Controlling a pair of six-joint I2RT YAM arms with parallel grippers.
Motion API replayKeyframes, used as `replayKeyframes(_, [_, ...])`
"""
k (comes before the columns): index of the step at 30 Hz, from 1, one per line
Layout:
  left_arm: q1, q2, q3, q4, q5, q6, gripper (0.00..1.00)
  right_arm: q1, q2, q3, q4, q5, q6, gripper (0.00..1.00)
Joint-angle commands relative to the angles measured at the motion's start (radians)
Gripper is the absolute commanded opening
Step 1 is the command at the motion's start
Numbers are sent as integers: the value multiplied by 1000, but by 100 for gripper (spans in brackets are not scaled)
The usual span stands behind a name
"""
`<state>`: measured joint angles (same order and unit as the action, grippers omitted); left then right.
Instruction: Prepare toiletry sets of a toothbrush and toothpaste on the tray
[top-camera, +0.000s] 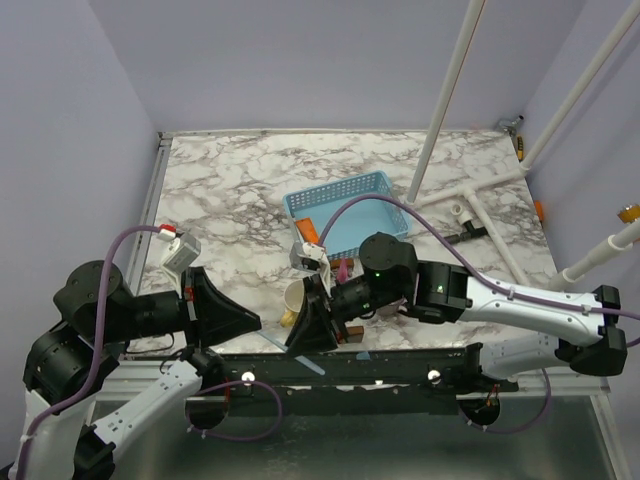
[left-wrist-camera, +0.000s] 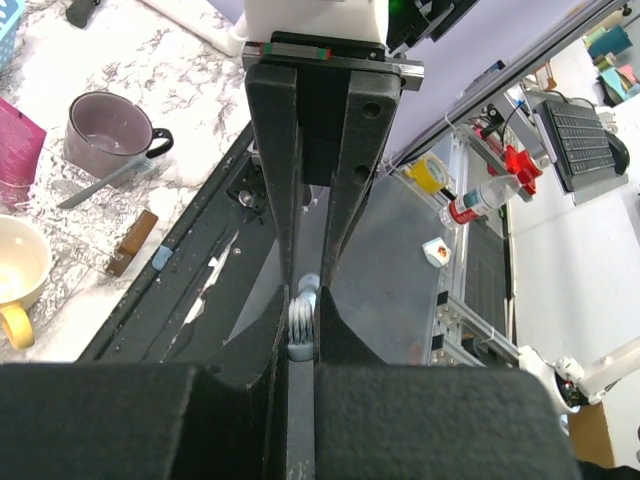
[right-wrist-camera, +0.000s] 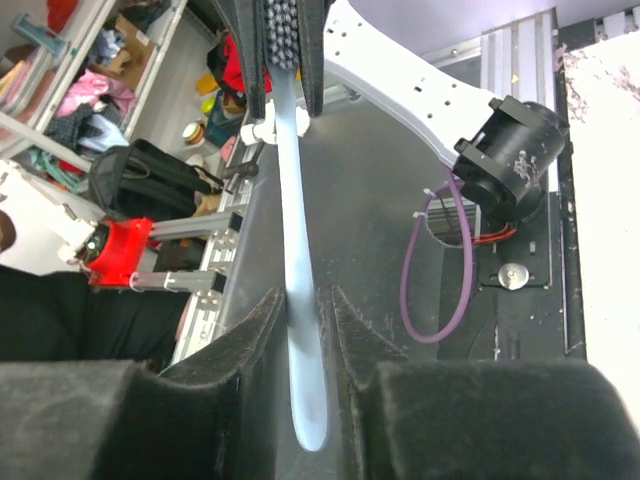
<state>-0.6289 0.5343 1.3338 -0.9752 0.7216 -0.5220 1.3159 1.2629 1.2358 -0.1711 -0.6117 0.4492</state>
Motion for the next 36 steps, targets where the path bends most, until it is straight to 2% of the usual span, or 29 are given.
replayKeyframes(1, [-2,14,-17,21,-7,16,0,3,-71,-36,-82,150,-39,33])
replayKeyframes(4, [-3,37,-18,17,-14,33,0,2,-129,-58,-129,303,-43,55])
replayKeyframes(6, [-2,53,-25,15,-24,46,0,3,-169,-70,-160,389,-43,60])
replayKeyframes(9, [-2,81,-41,16,-43,63,0,3,-220,-69,-239,571,-27,64])
replayKeyframes(13, [-2,114,-82,49,-52,74,0,3,-246,-50,-371,850,38,65])
replayKeyframes(17, [-3,150,-125,86,-72,87,0,3,-245,-53,-468,1027,114,65])
replayKeyframes(27, [-3,256,-183,150,-167,131,0,3,-302,-98,-497,1165,184,65])
replayKeyframes(36, [-3,322,-266,288,-172,106,0,3,-361,-117,-540,1209,232,65])
